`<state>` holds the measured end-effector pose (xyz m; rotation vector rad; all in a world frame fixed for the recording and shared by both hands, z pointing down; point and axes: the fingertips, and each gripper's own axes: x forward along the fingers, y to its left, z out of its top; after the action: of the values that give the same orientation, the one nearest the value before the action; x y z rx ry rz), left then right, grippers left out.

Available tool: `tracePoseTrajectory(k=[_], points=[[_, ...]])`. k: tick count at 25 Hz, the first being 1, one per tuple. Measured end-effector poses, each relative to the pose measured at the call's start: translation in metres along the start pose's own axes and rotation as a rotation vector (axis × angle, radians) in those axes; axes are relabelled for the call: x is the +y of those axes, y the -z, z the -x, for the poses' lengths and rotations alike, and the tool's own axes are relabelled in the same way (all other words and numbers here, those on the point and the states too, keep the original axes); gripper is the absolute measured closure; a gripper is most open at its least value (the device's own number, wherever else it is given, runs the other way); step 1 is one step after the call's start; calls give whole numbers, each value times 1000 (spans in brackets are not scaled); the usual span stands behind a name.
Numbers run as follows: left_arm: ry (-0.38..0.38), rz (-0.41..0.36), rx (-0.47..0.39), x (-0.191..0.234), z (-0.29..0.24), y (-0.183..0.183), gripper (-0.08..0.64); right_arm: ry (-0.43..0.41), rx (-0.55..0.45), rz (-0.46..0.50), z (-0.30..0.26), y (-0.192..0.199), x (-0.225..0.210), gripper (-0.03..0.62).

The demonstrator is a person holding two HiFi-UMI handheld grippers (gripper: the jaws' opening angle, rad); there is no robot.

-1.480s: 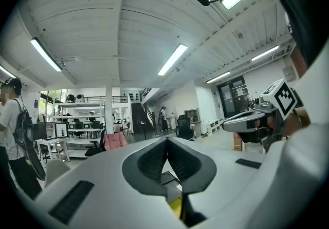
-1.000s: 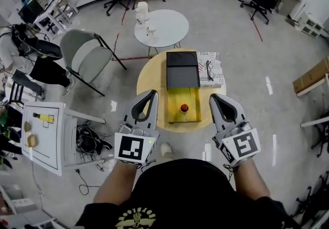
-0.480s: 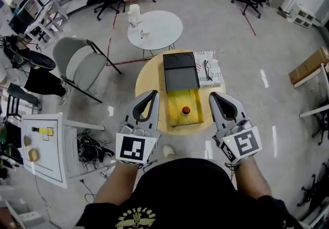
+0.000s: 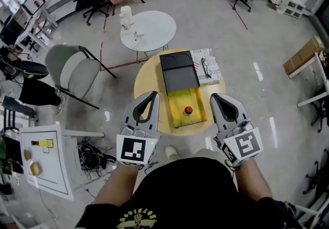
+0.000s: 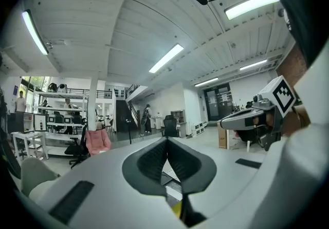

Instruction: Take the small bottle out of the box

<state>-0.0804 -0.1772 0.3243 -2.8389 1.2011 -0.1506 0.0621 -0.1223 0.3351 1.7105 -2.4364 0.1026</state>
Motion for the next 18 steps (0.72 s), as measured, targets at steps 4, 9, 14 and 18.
tracePoseTrajectory(k=[4,9,14,18], points=[[-10,-12,9,7,2,5,546,7,15,0,-2,8,3,577],[-15,-16,15,5,-4,7,546,-2,27,4,-7,16,2,577],[-57,-22,39,7,-13,13,546,-41,40,4,-19,29,-8,577],[-100,-11,46,9,-22,11,546,-100,57,46,-32,32,-17,577]])
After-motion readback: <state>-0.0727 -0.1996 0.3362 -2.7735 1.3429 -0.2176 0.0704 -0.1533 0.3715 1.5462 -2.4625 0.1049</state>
